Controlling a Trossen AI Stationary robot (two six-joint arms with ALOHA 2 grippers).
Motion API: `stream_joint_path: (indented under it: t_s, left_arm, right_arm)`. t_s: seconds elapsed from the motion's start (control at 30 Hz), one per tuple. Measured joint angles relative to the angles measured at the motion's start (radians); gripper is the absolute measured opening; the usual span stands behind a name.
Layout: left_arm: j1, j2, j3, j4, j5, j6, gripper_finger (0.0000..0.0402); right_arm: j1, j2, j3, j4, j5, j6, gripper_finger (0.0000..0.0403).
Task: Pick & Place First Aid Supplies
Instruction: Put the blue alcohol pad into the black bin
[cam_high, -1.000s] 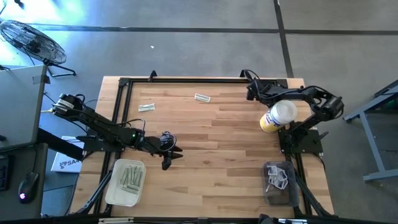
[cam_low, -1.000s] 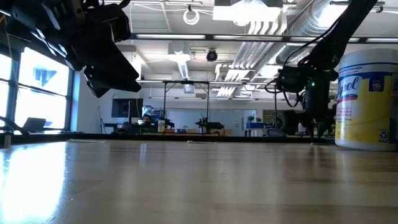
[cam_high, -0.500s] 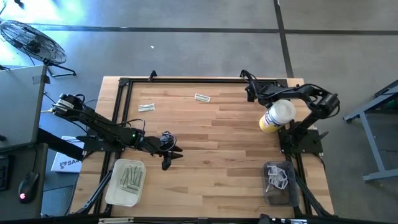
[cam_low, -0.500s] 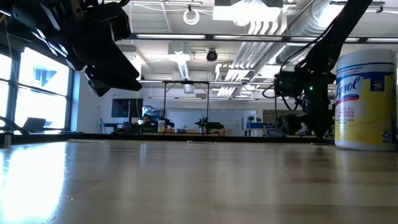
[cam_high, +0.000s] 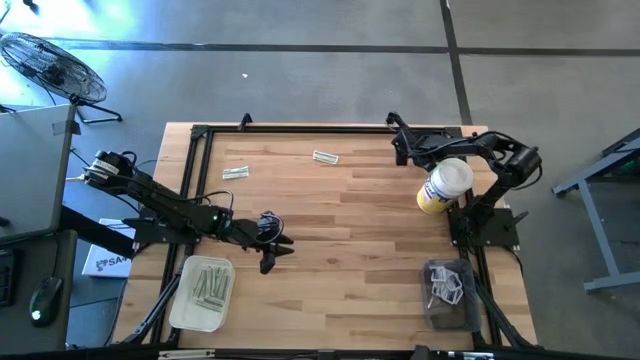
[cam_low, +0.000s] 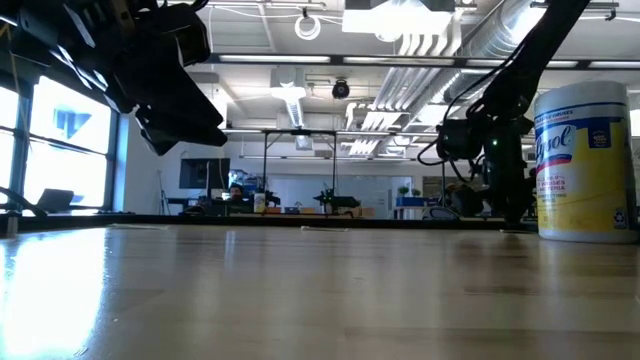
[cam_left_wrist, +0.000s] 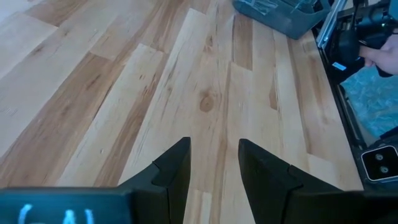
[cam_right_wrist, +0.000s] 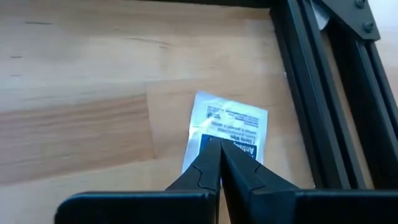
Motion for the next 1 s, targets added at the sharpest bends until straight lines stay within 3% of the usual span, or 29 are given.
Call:
stream_joint_path:
  t_s: [0.37, 0.63, 1.0]
  left_arm:
    - [0.000, 0.000, 0.000, 0.000, 0.003, -0.001, 0.0133]
    - [0.000, 0.000, 0.000, 0.000, 0.003, 0.000, 0.0133]
    - [0.000, 0.000, 0.000, 0.000, -0.008, 0.003, 0.0133]
  right_arm:
    - [0.013, 0.000, -0.001, -0.031, -0.054, -0.146, 0.0001]
    - [0.038, 0.000, 0.000, 0.147, -0.179, -0.248, 0.0001]
    - [0.197, -0.001, 0.001, 0.233, -0.308, -0.302, 0.0000]
